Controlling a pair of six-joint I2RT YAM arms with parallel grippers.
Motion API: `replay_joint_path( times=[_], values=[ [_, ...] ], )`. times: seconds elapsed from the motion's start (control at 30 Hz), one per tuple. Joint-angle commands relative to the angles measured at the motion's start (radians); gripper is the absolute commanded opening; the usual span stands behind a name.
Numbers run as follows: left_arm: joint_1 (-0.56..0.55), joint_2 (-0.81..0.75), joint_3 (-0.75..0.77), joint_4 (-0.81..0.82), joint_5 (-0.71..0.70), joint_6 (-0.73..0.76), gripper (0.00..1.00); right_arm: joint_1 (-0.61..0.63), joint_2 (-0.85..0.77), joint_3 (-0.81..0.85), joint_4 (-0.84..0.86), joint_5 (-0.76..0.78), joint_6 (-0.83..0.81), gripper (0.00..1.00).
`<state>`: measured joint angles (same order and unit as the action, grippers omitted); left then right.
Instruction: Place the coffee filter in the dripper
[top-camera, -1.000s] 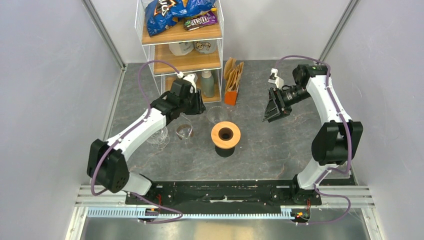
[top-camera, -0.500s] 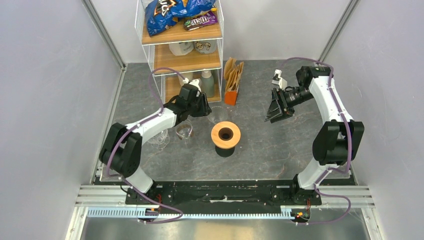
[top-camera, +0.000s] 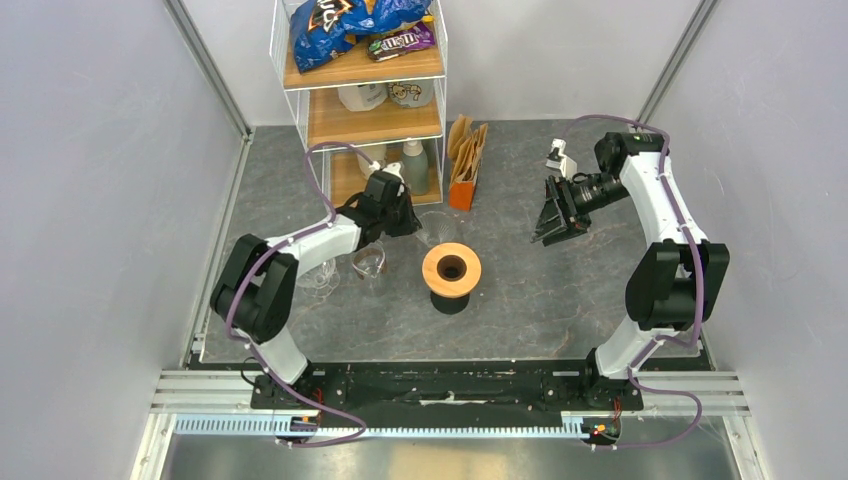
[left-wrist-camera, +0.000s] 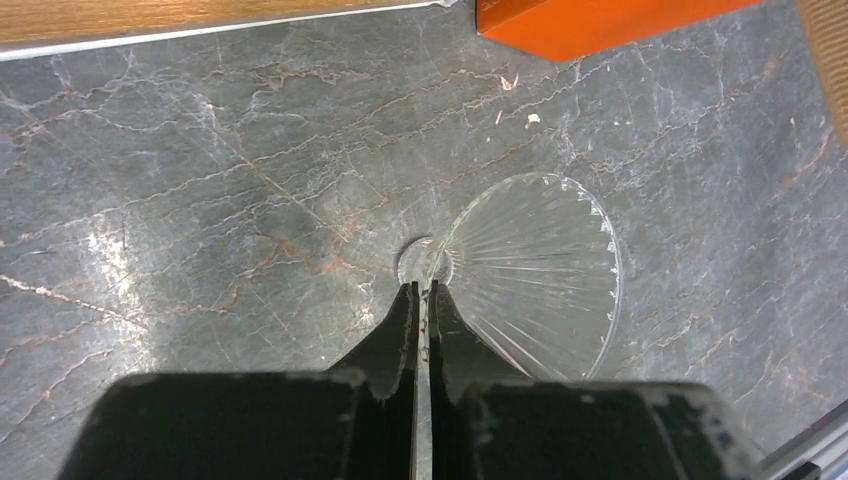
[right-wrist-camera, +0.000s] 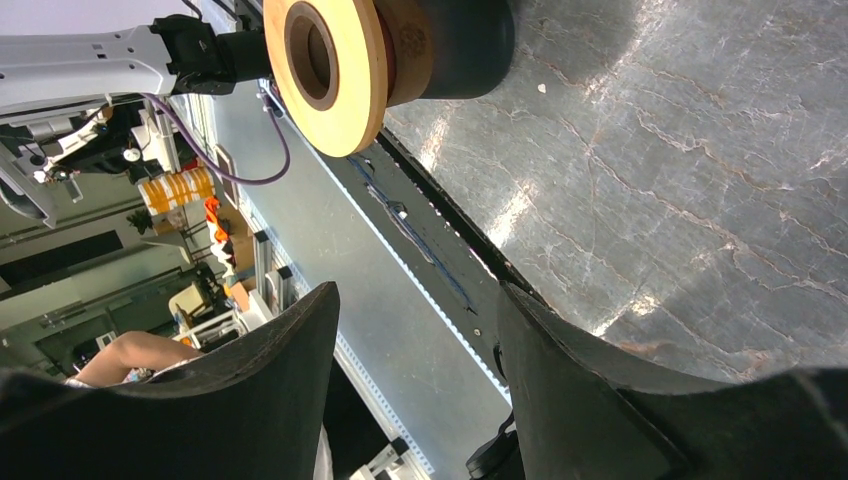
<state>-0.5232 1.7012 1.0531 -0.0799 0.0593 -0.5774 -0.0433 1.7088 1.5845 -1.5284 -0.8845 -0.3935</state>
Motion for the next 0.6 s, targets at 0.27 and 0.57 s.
replay_joint_path(
  times=[0.27,0.57],
  values=[
    [0.047,-0.227,0.247,-0.206,-0.01,-0.033,0.02,-0.017,-0.017,0.082,-0.022,-0.04,-0.023,0.67],
    [0.035,-0.384,0.337,-0.453,0.383,0.095,0.02,-0.069,-0.113,0.166,0.075,-0.119,0.027,0.84]
  ],
)
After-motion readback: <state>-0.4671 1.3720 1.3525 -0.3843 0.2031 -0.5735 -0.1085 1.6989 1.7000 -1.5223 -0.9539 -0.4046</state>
